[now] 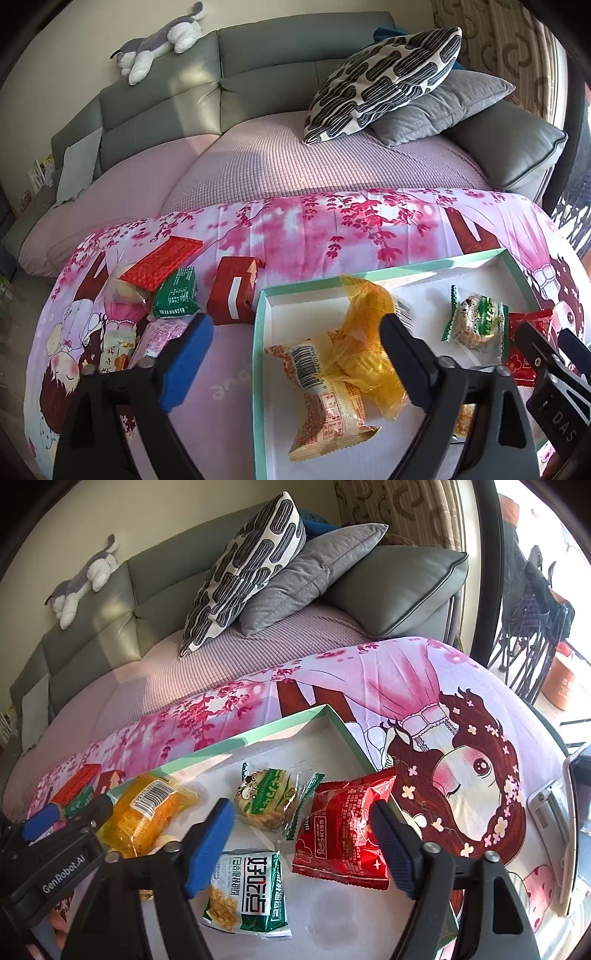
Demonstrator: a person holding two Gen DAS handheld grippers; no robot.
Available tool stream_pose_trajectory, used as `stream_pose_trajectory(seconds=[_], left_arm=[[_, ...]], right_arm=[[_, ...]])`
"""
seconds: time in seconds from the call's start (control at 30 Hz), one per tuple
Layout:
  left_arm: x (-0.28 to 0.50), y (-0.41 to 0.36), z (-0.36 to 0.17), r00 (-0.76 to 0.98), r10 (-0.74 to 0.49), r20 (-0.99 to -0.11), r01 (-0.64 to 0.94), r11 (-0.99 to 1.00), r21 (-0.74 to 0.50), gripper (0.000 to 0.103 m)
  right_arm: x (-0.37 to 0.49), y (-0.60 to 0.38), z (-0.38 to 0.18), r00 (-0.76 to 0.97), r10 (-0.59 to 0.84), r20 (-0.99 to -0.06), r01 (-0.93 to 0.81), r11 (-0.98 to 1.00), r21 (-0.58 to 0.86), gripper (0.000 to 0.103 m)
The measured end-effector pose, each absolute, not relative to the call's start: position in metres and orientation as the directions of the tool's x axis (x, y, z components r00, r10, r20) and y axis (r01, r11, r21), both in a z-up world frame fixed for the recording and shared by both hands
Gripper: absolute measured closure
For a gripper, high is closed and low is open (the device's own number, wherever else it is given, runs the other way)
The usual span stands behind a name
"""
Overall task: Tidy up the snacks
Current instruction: 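Move both open tools back from the tray to the snack pile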
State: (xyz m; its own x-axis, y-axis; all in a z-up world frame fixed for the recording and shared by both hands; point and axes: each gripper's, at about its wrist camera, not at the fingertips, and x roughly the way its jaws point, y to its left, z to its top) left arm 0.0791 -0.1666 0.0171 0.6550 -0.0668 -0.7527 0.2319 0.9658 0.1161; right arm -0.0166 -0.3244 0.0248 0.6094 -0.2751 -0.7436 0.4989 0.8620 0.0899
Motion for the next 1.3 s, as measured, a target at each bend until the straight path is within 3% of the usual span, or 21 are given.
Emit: stream_pose_trajectory(seconds=[0.23,0.5,0.7,1.3], left_arm=[[0.083,-0.160,0.016,0.654,-0.064,-0.754,0.208,0.973,0.098,0.006],[0.084,-0.156,0.015,0.651,-0.079,-0.755,0.207,0.975,0.077,0.006],[0.083,-0.147,0.020,0.656,-0.099,-0.748,0.205,0.978,0.050,0.006],[0.090,-0.076,0.027,0.683,-0.048,-0.729,0.072,0.997,0.002,0.006]], right_arm=[[-0.016,-0.322,0.025,0.610,-0.296,-0.735,0.491,0.869,0.058,0.000],[-0.015,-0.319,0.024,0.611,-0.311,-0.728,0.485,0.874,0.034,0.000],[-0.017,-0.319,0.027,0.648,-0.275,-0.710,0.483,0.870,0.104,0.000],[-0.005,-0.285,0.034,0.678,-0.232,-0.697,0.420,0.901,0.109,0.000]])
